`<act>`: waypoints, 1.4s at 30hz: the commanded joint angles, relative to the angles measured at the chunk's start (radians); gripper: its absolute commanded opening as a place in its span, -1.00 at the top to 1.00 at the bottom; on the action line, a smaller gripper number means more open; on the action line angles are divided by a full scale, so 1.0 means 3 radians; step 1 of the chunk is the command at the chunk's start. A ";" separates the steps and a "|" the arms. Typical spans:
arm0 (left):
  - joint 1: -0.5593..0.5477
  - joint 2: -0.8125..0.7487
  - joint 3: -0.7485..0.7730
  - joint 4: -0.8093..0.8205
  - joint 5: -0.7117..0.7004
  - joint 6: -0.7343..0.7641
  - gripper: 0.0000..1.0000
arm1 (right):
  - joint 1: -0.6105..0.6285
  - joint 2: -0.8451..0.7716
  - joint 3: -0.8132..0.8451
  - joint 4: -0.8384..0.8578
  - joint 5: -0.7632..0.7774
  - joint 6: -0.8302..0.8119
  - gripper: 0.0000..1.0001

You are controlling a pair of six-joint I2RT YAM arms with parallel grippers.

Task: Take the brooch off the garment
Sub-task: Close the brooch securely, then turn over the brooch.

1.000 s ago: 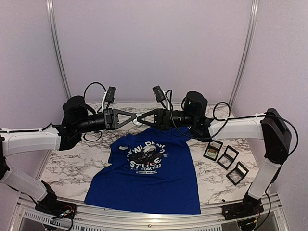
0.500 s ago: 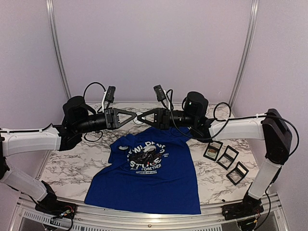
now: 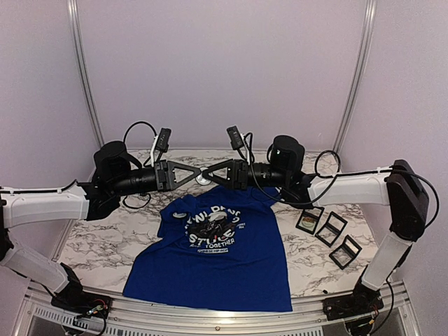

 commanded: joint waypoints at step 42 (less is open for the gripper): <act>-0.0536 -0.0611 0.0277 -0.1139 -0.2591 0.4032 1.00 | -0.0241 -0.0334 0.0172 -0.1096 0.0800 0.0063 -0.57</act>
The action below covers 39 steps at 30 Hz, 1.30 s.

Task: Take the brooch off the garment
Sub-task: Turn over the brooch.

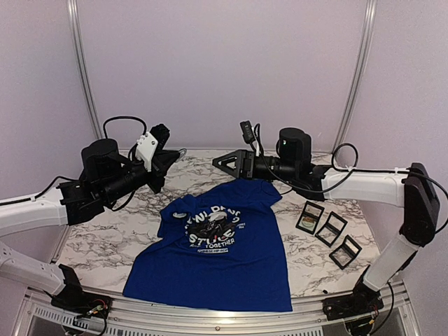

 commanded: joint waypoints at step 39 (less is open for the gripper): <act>-0.1045 0.1476 -0.0424 0.2977 -0.2092 0.4878 1.00 | -0.0201 0.0263 0.0643 -0.0710 -0.0799 0.0503 0.04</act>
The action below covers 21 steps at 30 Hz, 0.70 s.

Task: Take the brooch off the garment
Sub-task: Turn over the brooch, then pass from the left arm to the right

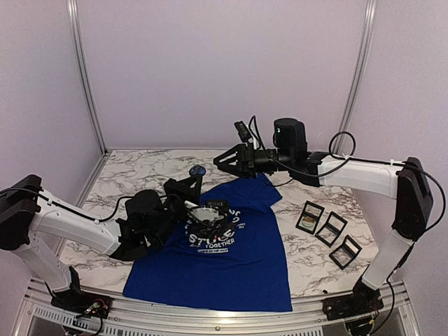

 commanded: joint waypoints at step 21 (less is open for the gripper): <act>-0.0107 0.0646 0.0054 0.1433 -0.0149 0.0891 1.00 | 0.0035 0.0261 0.0273 -0.0239 -0.0229 0.0118 0.41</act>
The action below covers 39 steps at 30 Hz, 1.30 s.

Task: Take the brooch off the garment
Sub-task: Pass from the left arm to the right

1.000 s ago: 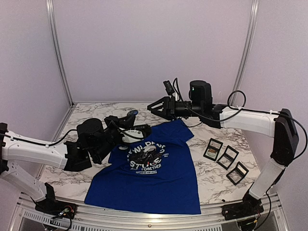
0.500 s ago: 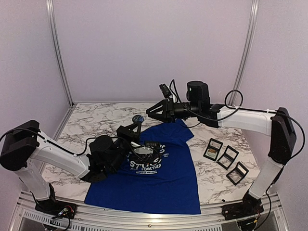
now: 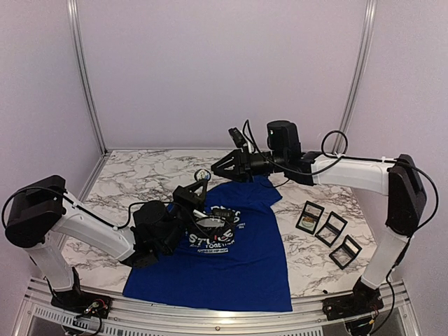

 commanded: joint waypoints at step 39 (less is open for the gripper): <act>-0.0029 0.0162 0.0128 0.0563 -0.0117 -0.0300 0.71 | 0.0105 0.0154 0.0143 0.0132 -0.0106 0.0054 1.00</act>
